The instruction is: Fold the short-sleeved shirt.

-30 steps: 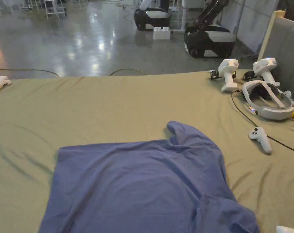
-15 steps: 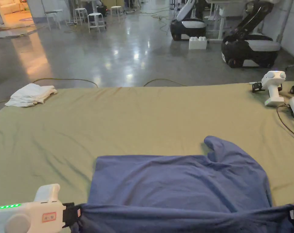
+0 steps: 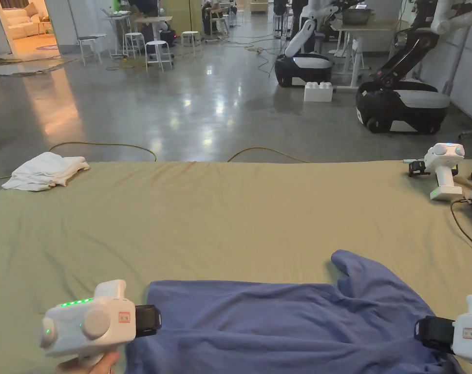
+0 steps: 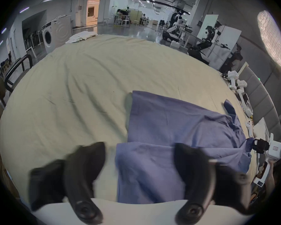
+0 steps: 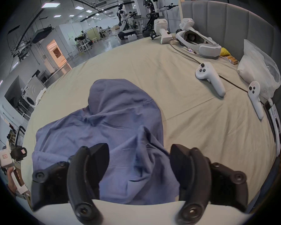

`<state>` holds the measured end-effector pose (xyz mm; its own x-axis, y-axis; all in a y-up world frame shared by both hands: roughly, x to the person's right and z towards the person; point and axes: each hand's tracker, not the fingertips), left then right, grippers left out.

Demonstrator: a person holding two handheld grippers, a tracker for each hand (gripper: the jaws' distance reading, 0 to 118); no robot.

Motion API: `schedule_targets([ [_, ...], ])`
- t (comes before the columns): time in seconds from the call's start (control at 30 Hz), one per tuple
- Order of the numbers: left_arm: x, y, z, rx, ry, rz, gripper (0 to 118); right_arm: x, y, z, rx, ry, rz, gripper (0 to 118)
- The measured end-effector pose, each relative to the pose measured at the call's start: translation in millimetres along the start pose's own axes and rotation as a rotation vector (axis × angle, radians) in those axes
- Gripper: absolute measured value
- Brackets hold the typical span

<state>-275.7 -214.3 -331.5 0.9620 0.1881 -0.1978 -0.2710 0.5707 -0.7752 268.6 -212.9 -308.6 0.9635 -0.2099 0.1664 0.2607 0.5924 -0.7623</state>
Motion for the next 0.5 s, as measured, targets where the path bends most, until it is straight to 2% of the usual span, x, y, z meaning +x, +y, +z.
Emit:
schedule_targets([
  [0.03,0.1,-4.7,15.5,0.064,-0.009,-0.007,100,-0.4,-1.5,8.1,0.021,0.002,0.012,80],
  [0.2,7.9,-29.7,135.0,0.446,-0.068,-0.118,100,-7.9,-15.9,88.3,0.252,0.062,0.116,80],
  [0.27,13.9,-43.4,181.8,0.574,-0.013,-0.183,99,-13.2,-26.5,132.4,0.351,0.128,0.163,80],
  [0.4,40.7,-76.5,271.7,0.733,0.108,-0.260,99,-34.0,-69.7,221.3,0.560,0.194,0.184,79],
  [0.43,46.0,-90.4,291.5,0.792,0.101,-0.282,99,-39.5,-82.6,238.5,0.606,0.214,0.181,78],
  [0.5,53.6,-112.8,319.5,0.869,0.088,-0.277,98,-52.8,-102.8,266.7,0.644,0.216,0.228,70],
])
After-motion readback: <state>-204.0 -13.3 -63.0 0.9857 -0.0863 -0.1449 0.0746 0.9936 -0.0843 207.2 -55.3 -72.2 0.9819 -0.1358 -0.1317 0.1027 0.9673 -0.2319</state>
